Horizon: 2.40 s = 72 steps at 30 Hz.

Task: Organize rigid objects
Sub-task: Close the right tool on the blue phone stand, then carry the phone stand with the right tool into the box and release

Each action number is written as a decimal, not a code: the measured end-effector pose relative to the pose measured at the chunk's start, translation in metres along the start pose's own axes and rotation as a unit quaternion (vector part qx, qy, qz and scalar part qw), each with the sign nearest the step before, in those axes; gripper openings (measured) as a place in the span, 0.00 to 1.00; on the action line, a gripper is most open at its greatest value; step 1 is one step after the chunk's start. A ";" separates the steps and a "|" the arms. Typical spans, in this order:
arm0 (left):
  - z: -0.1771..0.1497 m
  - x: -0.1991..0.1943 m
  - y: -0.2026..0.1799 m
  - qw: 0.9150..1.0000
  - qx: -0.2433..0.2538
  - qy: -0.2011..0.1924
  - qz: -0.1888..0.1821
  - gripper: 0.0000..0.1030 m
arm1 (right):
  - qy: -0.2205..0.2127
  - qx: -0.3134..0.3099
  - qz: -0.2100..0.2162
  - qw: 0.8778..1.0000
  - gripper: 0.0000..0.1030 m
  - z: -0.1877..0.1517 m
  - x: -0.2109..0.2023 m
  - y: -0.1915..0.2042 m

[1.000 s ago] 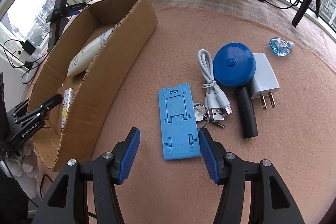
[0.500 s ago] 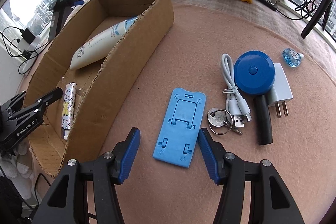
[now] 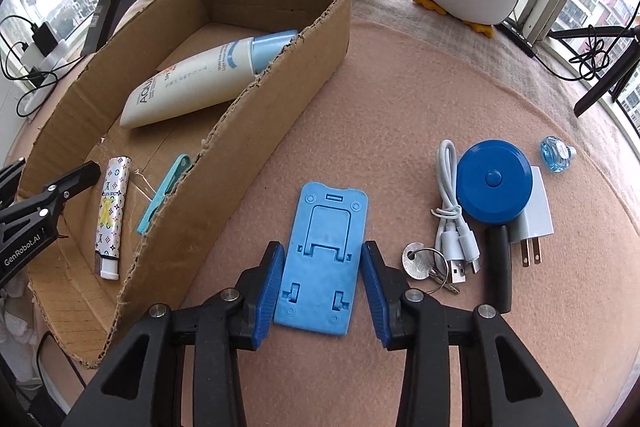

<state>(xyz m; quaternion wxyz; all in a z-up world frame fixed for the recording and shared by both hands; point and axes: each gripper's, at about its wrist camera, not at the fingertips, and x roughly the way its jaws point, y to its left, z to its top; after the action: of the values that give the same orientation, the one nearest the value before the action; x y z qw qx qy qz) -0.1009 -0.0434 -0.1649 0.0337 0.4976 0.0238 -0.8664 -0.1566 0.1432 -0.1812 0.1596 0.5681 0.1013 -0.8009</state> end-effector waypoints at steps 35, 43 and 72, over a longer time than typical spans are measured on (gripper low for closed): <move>-0.001 0.000 -0.002 1.000 -0.001 -0.001 0.001 0.40 | -0.094 0.011 0.032 0.995 0.32 0.009 -0.089 0.026; 0.000 -0.001 -0.002 1.000 -0.002 -0.002 0.000 0.40 | -0.094 -0.003 0.061 0.994 0.32 0.028 -0.078 0.061; -0.001 -0.001 -0.001 1.000 -0.002 -0.002 -0.001 0.40 | -0.085 0.014 0.081 0.993 0.57 0.039 -0.055 0.074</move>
<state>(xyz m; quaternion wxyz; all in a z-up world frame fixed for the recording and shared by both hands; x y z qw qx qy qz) -0.0996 -0.0425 -0.1645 0.0341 0.4955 0.0255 -0.8676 -0.1467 0.0690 -0.1147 0.2243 0.5067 0.0302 -0.8319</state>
